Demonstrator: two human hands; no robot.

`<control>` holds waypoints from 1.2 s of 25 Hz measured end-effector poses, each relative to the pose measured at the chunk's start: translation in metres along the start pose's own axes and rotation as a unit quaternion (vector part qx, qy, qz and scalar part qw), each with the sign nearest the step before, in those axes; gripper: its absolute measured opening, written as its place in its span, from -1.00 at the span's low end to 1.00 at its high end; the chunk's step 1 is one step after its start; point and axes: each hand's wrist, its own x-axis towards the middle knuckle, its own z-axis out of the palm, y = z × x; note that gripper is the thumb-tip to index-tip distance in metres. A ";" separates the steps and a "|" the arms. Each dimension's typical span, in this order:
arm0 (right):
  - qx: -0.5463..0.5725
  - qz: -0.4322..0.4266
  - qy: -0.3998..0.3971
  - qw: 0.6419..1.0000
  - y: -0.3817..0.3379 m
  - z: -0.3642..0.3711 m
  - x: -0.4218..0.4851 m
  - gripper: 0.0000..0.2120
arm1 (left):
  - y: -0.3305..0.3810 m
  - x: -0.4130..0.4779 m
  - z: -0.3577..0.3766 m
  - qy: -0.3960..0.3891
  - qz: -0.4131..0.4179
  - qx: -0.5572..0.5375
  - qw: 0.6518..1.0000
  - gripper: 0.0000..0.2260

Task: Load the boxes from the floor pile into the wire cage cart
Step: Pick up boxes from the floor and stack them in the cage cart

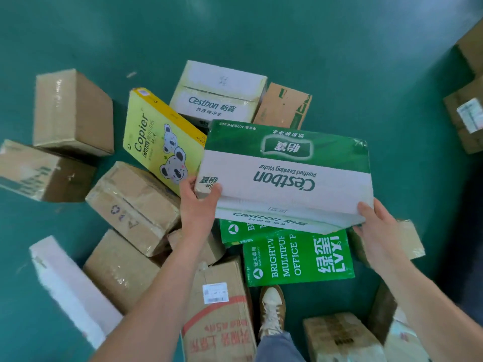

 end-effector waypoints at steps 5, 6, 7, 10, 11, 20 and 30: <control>-0.081 -0.063 -0.105 0.989 -0.037 0.030 -0.107 -0.77 | 0.005 -0.076 -0.148 0.073 -0.045 -0.016 0.996 -0.67; -0.089 -0.082 -0.132 0.984 -0.045 0.040 -0.140 -0.79 | 0.007 -0.098 -0.187 0.092 -0.043 -0.023 0.995 -0.67; -0.100 -0.095 -0.148 0.979 -0.054 0.048 -0.168 -0.80 | 0.009 -0.116 -0.219 0.108 -0.040 -0.024 0.993 -0.66; -0.126 -0.161 -0.208 0.957 -0.073 0.071 -0.269 -0.84 | 0.004 -0.188 -0.323 0.150 -0.030 -0.048 0.987 -0.64; -0.132 -0.184 -0.225 0.948 -0.078 0.077 -0.304 -0.86 | 0.000 -0.214 -0.355 0.155 -0.025 -0.058 0.986 -0.66; -0.197 -0.377 -0.370 0.826 -0.064 0.116 -0.603 -0.76 | -0.088 -0.483 -0.595 0.279 0.015 -0.158 0.947 -0.77; -0.236 -0.450 -0.530 0.679 -0.007 0.155 -0.837 -0.37 | -0.197 -0.671 -0.733 0.429 -0.033 -0.261 0.864 -0.33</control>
